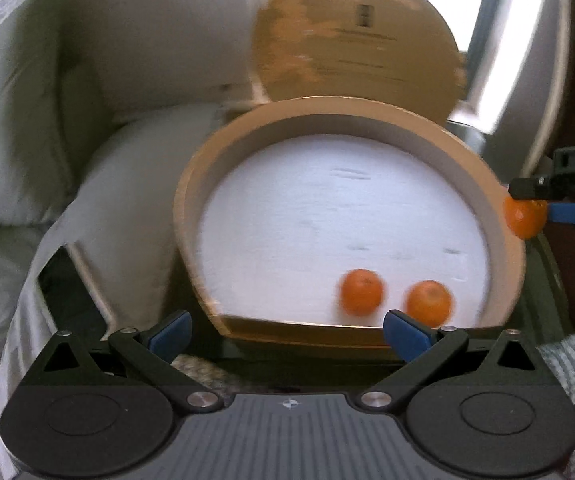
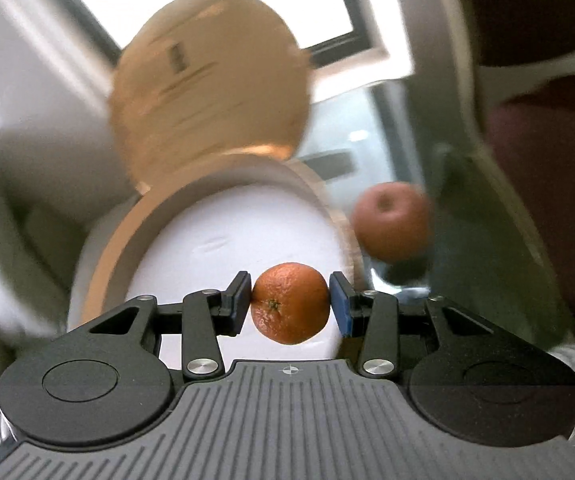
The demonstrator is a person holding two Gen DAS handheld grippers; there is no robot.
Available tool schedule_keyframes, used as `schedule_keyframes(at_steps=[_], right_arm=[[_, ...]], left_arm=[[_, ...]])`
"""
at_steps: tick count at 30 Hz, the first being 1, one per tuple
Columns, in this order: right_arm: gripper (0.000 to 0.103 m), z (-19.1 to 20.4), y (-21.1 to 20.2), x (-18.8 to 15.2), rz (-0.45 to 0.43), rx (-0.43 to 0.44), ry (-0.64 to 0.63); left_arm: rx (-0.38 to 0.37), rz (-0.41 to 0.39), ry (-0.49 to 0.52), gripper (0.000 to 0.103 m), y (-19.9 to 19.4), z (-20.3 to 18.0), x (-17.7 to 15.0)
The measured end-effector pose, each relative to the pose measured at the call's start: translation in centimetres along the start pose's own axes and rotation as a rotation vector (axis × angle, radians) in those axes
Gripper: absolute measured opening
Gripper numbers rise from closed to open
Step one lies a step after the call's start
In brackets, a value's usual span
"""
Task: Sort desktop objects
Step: 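Place the mandarin beside the other two and open the right gripper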
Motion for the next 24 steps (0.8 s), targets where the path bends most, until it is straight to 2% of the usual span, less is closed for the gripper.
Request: schedule_keyframes(at_steps=[4,9,14,19,24], right_arm=[[0.044,4.0,3.3,-0.9,0.068,0.022,-0.082],[0.044,6.7,7.8,-2.4,0.151,-0.019,-0.170],[0.044,7.4,10.3,-3.7,0.206,-0.062,-0.224],[0.045,7.6,11.2,-4.7,0.245,-0.071,-0.246],[0.055,7.3,11.4,-5.0,0.257,-0.053,-0.228]], left_arm=[[0.005,0.019,-0.053,0.102,0.3,2.1,-0.6],[-0.006,0.035,-0.078,0.102,0.8,3.0,-1.1],[-0.013,0.039,-0.090,0.102,1.0,3.6,-1.2],[-0.017,0.045,-0.083,0.102,1.1,3.6,-1.2],[-0.010,0.041,-0.069,0.102,0.8,3.1,-1.2]])
Point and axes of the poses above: each gripper's, at about its wrist camera, not at the fingertips, and y roughly the way its jaws point, z to its left, x to its top, the point moved 4 cm from there along y, roughly the way its jaws point
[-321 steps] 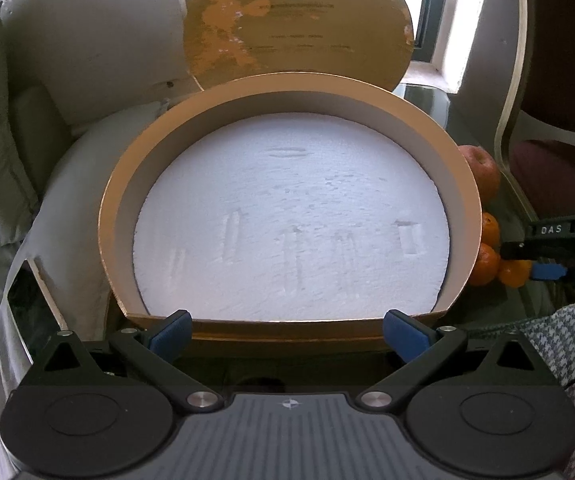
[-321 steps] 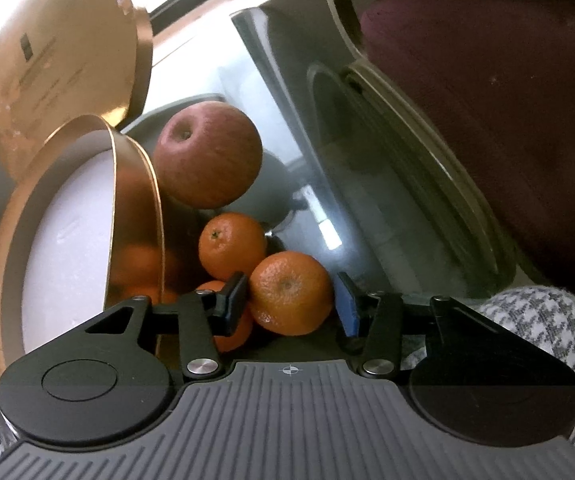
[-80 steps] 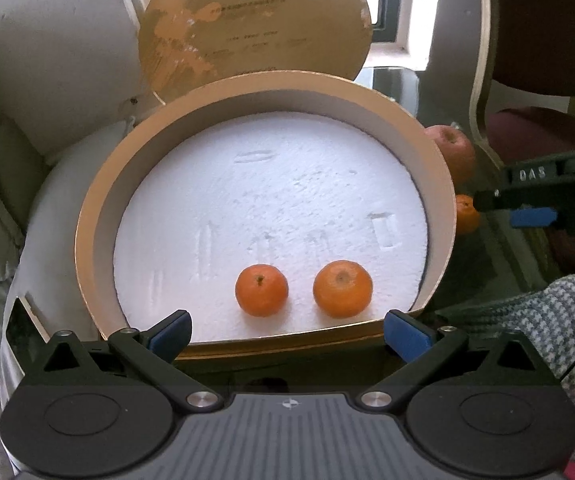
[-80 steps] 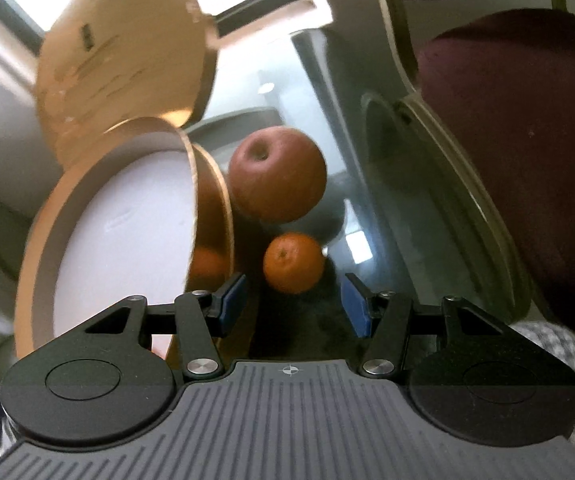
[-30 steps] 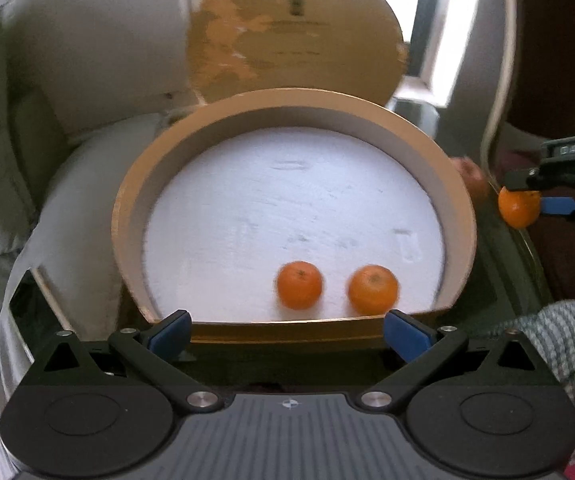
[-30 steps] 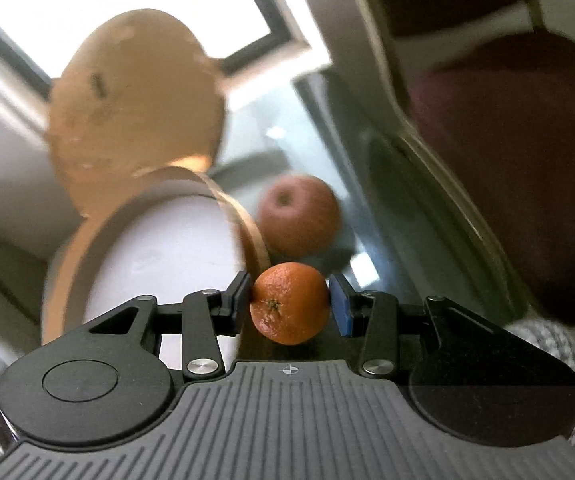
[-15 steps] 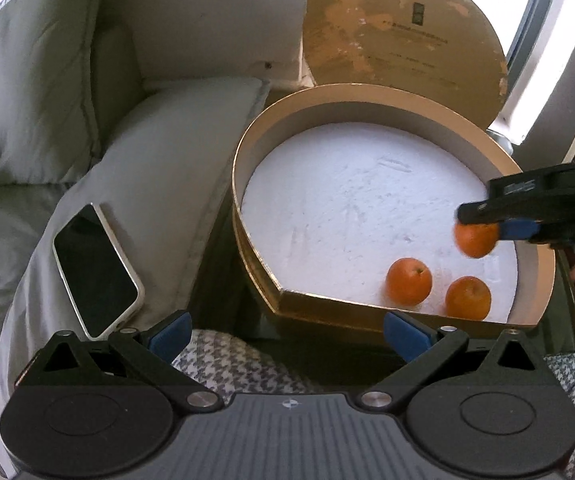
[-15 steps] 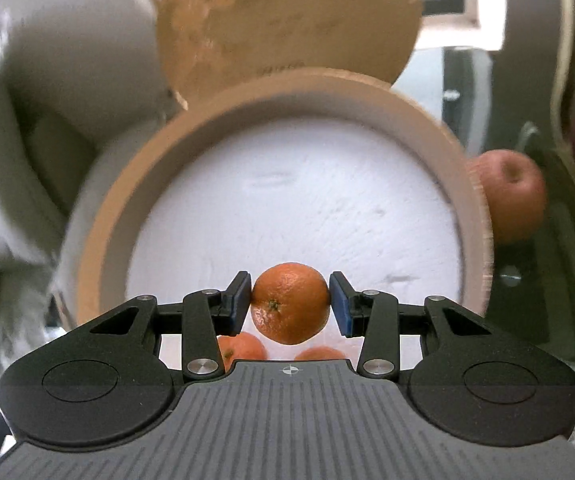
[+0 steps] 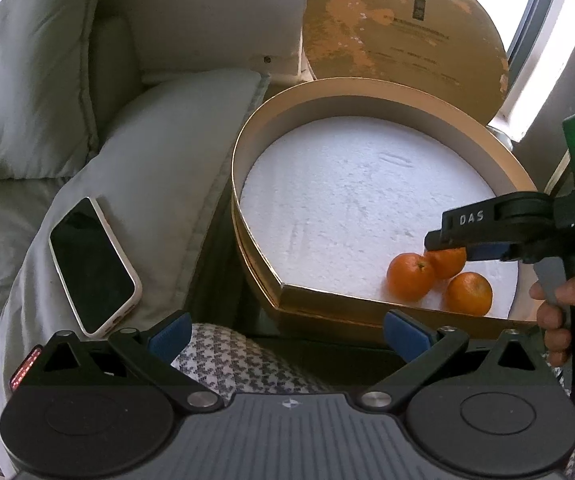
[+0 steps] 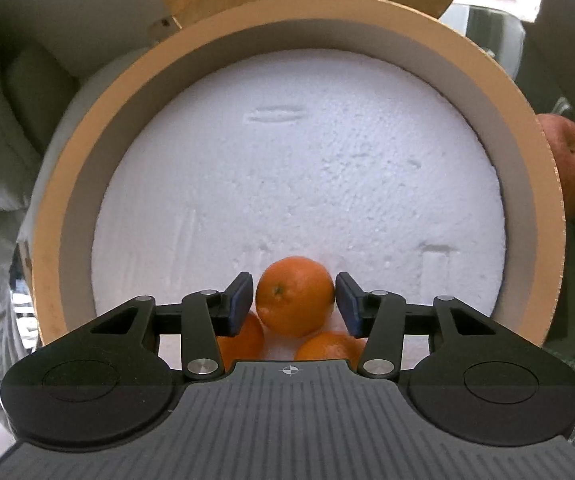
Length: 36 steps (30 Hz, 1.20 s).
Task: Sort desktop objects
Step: 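Place the mandarin beside the other two and open the right gripper, then move the right gripper toward the red apple on the glass table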
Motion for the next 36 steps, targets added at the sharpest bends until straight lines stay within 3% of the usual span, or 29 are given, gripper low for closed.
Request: schedule_keyframes(at_steps=[15,19,26,36], right_arm=[[0.060,-3.1,-8.1,-1.5,-0.127,0.089,0.051],[0.074,-4.1,-10.5,-3.4,-0.152,0.129,0.100],[0.074,-5.6,-11.6,-6.5,-0.116,0.188,0.134],[0.074,-8.3,-12.2,-7.5,-0.120,0.204,0.205]], left_arm=[[0.008,-0.029,0.098,0.102,-2.0,-3.9,-0.3],[-0.004,-0.020,0.147,0.102,-2.1,-5.9,-0.6],[-0.018,-0.009,0.255,0.102,-2.1,-9.5,-1.4],[-0.008,-0.009,0.313,0.102,-2.3,-11.7,-1.5]])
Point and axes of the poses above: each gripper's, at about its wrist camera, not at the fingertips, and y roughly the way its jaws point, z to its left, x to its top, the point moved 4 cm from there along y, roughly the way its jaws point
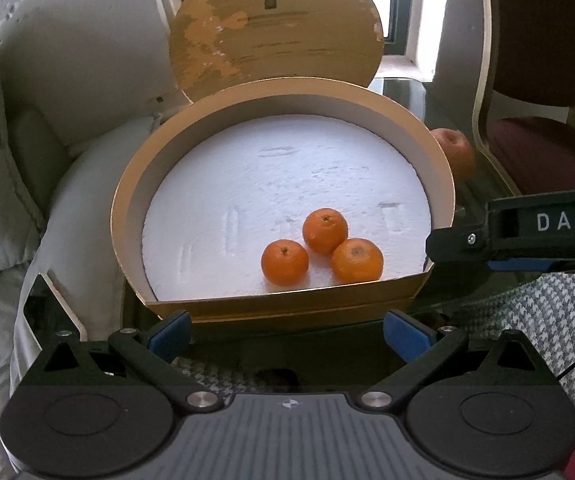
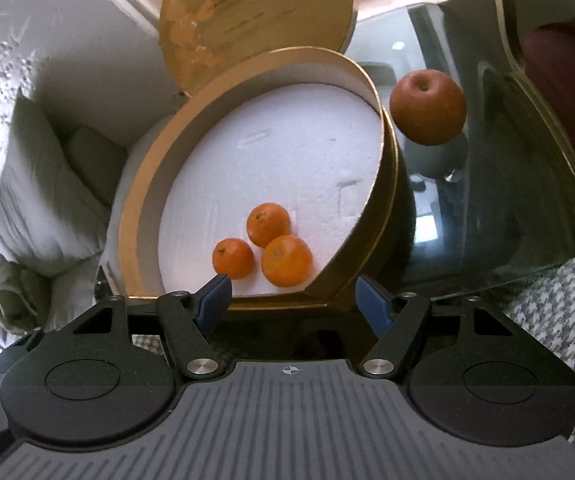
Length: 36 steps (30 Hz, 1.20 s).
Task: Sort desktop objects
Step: 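Move the right gripper toward the red apple on the glass table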
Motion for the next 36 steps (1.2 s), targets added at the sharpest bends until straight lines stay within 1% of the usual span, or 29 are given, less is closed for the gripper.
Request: schedule_keyframes(at_steps=[12,23,24,26,30,33,36], right_arm=[[0.075,-2.2,-0.5,0.5,-0.017,-0.011,0.063],[0.075,-4.9,0.1,2.3,-0.038,-0.081,0.122],[0.076,-5.2,0.1,2.6,-0.049,-0.094,0.130],[0.086,-5.9,0.1,3.3,-0.069,-0.115,0.146],[0.086,-7.2,0.2,5.4,-0.099,-0.148,0.159],[0.087,-8.2,0.9,7.6,-0.126,-0.172,0.183],[0.089,-9.5,1.9,9.7,-0.141,-0.179,0.237]], left_arm=[[-0.014,0.010,0.042,0.102,0.7,-1.3,1.1],[-0.056,0.032,0.053,0.102,2.4,-1.9,2.5],[-0.060,0.030,0.055,0.102,2.5,-1.9,2.8],[-0.069,0.025,0.059,0.102,2.8,-2.1,3.3],[-0.087,0.021,0.058,0.102,3.3,-2.3,4.3],[-0.082,0.024,0.048,0.102,3.7,-2.1,4.9],[-0.076,0.030,0.034,0.102,4.2,-1.7,5.5]])
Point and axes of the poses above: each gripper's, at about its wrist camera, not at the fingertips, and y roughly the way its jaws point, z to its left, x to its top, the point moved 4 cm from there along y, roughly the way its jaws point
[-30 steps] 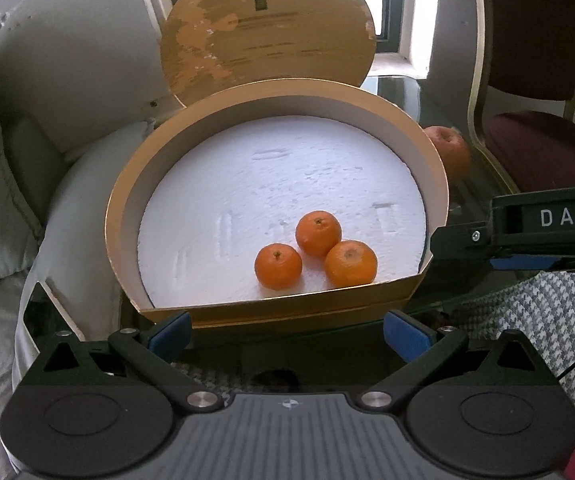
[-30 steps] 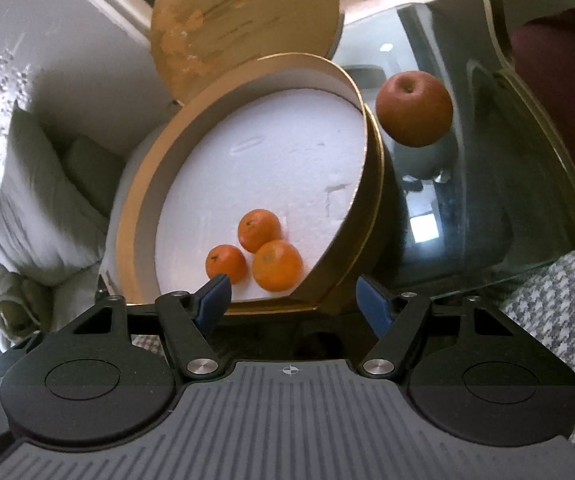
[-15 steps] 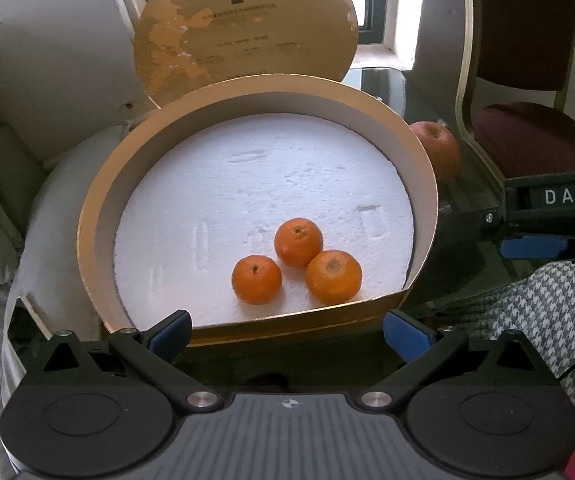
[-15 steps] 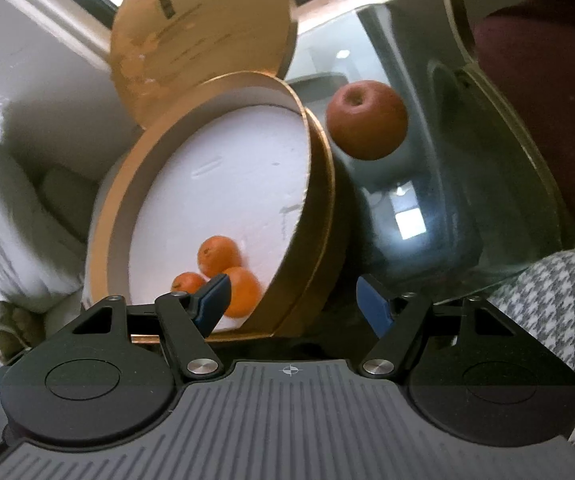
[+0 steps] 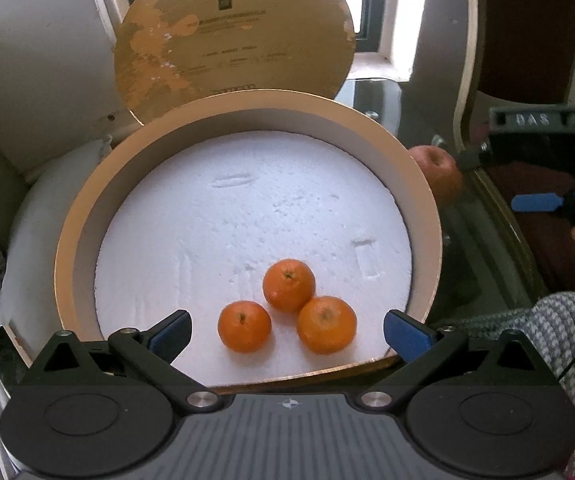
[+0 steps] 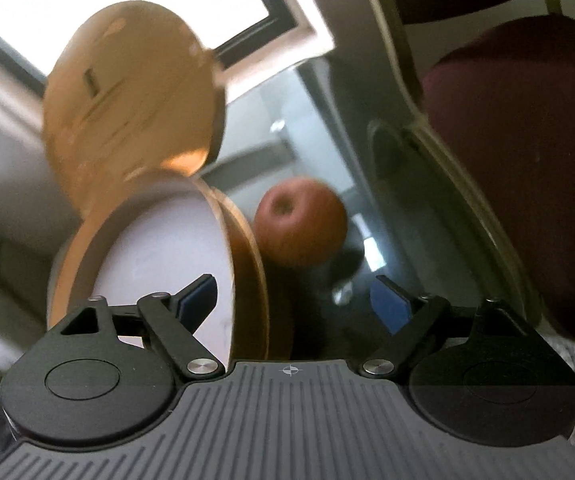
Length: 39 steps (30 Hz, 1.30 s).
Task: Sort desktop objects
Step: 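Move the right gripper toward the red apple on the glass table, then close the right gripper around the red apple and lift it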
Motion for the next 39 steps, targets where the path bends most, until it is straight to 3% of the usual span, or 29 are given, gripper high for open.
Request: schedule_keyframes(at_steps=[13,30,39], right_arm=[[0.090,-0.7,6.3,3.9,0.067,-0.040,0.080],[0.087,-0.3,10.8,3.8,0.140,-0.079,0.118],[0.082,0.0,10.7,3.4,0.105,-0.117,0.066]], left_arm=[[0.010,0.049,-0.025,0.102,2.1,0.6,0.8],[0.044,0.078,-0.066,0.102,2.8,2.2,0.1],[0.048,0.058,-0.077,0.102,1.8,2.6,0.1]])
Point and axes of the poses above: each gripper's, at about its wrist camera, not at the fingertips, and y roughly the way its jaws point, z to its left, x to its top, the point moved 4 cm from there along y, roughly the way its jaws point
